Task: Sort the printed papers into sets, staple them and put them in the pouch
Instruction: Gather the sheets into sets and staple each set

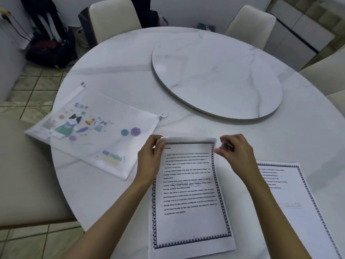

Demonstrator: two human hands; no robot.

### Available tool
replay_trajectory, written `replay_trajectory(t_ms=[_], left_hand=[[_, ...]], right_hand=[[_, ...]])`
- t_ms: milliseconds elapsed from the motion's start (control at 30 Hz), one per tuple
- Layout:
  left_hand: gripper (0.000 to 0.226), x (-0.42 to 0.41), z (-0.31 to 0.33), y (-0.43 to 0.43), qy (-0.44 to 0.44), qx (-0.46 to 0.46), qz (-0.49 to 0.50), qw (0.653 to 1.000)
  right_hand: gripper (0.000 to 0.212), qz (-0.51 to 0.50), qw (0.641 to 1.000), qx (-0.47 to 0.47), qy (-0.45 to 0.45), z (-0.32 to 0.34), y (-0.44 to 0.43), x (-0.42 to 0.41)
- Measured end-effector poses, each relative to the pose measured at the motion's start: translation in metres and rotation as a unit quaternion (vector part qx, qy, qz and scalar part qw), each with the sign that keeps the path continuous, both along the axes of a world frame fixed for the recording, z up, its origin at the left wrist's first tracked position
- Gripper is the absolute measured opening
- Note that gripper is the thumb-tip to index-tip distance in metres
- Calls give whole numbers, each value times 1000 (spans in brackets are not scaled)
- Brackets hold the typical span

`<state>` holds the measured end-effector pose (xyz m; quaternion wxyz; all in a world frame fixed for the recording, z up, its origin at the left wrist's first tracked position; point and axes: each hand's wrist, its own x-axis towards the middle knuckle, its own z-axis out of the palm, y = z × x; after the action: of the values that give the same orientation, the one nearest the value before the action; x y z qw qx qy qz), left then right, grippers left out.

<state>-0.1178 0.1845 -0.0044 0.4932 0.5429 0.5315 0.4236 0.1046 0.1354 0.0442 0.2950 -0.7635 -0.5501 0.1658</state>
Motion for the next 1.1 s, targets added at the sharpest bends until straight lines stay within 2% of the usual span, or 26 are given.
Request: replay_trajectory(t_ms=[100, 233, 333, 400, 433, 500, 567, 600, 633, 700, 767, 833, 900, 1100], left_hand=[[18, -1, -7, -4, 25, 10, 11, 1000], [14, 0, -4, -10, 32, 37, 28, 998], [9, -1, 2, -12, 17, 67, 25, 997], [9, -2, 7, -13, -3, 82, 11, 997], [12, -3, 11, -13, -19, 90, 6, 996], [17, -8, 20, -12, -55, 108, 10, 993], [14, -13, 33, -11, -84, 127, 16, 988], [10, -14, 39, -12, -96, 135, 17, 986], [7, -14, 45, -12, -106, 143, 18, 984], [6, -14, 56, -16, -116, 157, 22, 981], [2, -13, 66, -21, -131, 154, 28, 979], [4, -11, 76, -27, -153, 151, 27, 976], [10, -8, 84, -33, -167, 150, 17, 974], [18, -10, 80, -41, -182, 46, -9, 982]], right_hand=[[30, -80, 996, -38, 32, -28, -24, 16], [29, -136, 986, -99, 20, -62, -46, 27], [39, -154, 977, -135, -53, -75, -53, 24], [48, -149, 980, -95, -95, -76, -53, 19], [46, -139, 987, -55, -59, -71, -51, 15], [35, -102, 985, 8, 135, -49, -50, 2], [37, -81, 929, 31, 359, -33, -50, -9], [45, -91, 893, 49, 437, -31, -51, -11], [54, -98, 872, 58, 477, -29, -53, -13], [67, -71, 889, 37, 451, -24, -60, -17], [46, -46, 913, 57, 402, -16, -65, -21], [20, -35, 916, 100, 387, -7, -65, -24], [8, -32, 913, 142, 381, -1, -66, -24], [12, -31, 910, 223, 348, 20, -69, -20]])
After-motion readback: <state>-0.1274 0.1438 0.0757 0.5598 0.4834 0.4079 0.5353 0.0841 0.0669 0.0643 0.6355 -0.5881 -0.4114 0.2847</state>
